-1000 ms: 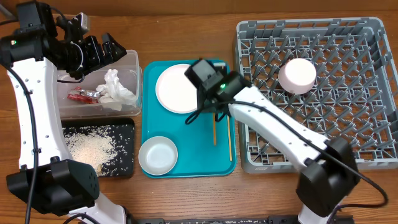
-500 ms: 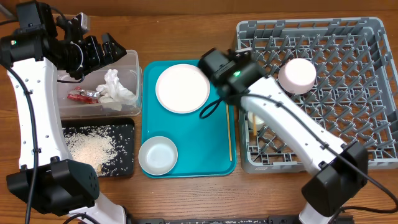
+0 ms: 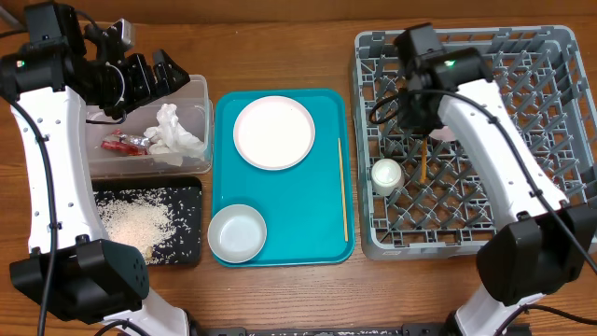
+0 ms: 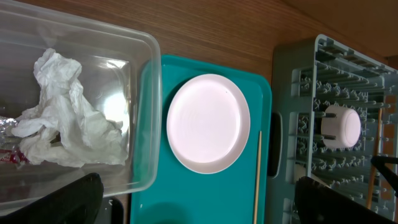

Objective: Sort waste into correct bins and load items into the dishwasher
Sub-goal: 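Carry the chopstick into the rack and stand it upright, then release the chopstick and move right gripper to the second chopstick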

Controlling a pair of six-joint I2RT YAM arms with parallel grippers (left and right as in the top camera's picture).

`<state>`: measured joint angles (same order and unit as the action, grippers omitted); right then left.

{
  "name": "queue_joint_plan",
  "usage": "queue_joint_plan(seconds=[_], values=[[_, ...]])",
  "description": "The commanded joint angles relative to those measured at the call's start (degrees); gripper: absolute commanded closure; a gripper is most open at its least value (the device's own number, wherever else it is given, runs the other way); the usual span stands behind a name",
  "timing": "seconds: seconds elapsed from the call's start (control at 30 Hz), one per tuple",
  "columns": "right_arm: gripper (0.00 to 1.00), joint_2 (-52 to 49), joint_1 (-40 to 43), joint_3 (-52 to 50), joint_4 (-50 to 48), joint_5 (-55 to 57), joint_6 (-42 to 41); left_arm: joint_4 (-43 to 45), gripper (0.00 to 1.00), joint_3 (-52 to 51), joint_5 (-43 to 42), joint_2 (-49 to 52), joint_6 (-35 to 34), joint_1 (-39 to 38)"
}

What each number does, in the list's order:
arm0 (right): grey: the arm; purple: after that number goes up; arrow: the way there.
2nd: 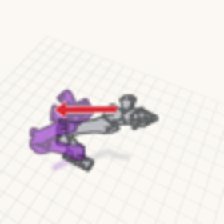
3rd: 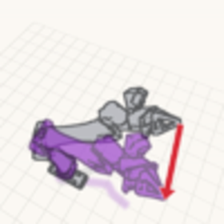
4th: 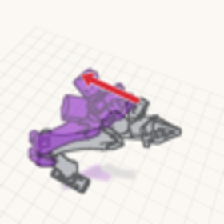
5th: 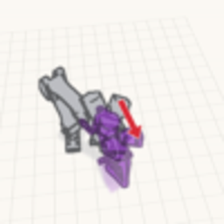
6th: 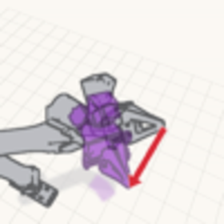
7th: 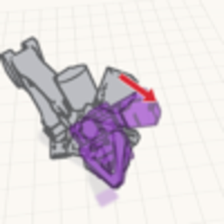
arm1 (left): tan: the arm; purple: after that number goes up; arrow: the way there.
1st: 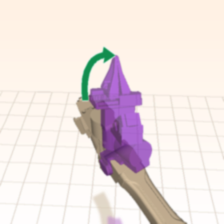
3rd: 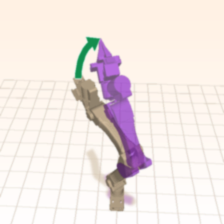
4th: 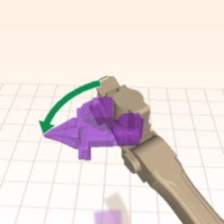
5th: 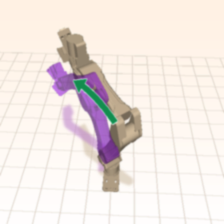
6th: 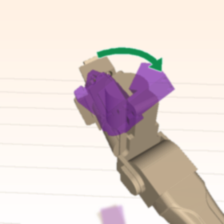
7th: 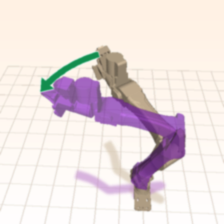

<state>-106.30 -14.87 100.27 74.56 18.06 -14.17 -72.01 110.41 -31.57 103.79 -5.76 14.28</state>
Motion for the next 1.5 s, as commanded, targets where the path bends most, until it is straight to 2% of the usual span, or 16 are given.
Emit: queue_joint_plan(seconds=[0.0, 0.13, 0.5, 0.77, 0.97, 1.07, 1.23, 1.47], values=[[0.96, 0.7, 1.5, -1.3, -0.7, -5.0, 6.3, 0.1, 0.00, 1.1, -0.9, -0.1, 0.6, 0.0], [0.96, 0.7, 2.0, -3.3, -2.6, -6.3, 8.7, 0.1, 0.00, 1.1, -0.9, -0.1, 0.6, 0.0], [0.95, 0.7, 2.0, -7.4, -7.3, -7.7, 8.6, 0.1, 0.00, 1.1, -0.9, -0.1, 0.6, 0.0], [0.77, 0.7, 2.0, -7.4, -7.3, -7.7, 8.6, 0.1, 0.00, 1.1, -0.9, -0.1, 0.6, 0.0], [0.75, 0.7, 2.0, -7.4, -7.5, -8.1, 6.6, 0.1, 0.00, 1.1, -0.9, -0.1, 0.6, 0.0], [0.75, 0.7, 2.0, -7.4, -9.1, -14.6, 2.3, 0.1, 0.00, 1.1, -0.9, -0.1, 0.6, 0.0], [0.74, 0.7, 1.6, -7.4, -12.7, -31.1, 1.9, 0.1, 0.00, 1.1, -0.9, -0.1, 0.6, 0.0], [0.71, 0.7, -1.1, -7.4, -15.6, -33.2, -2.3, 0.1, 0.00, 1.1, -0.9, -0.1, 0.6, 0.0]])
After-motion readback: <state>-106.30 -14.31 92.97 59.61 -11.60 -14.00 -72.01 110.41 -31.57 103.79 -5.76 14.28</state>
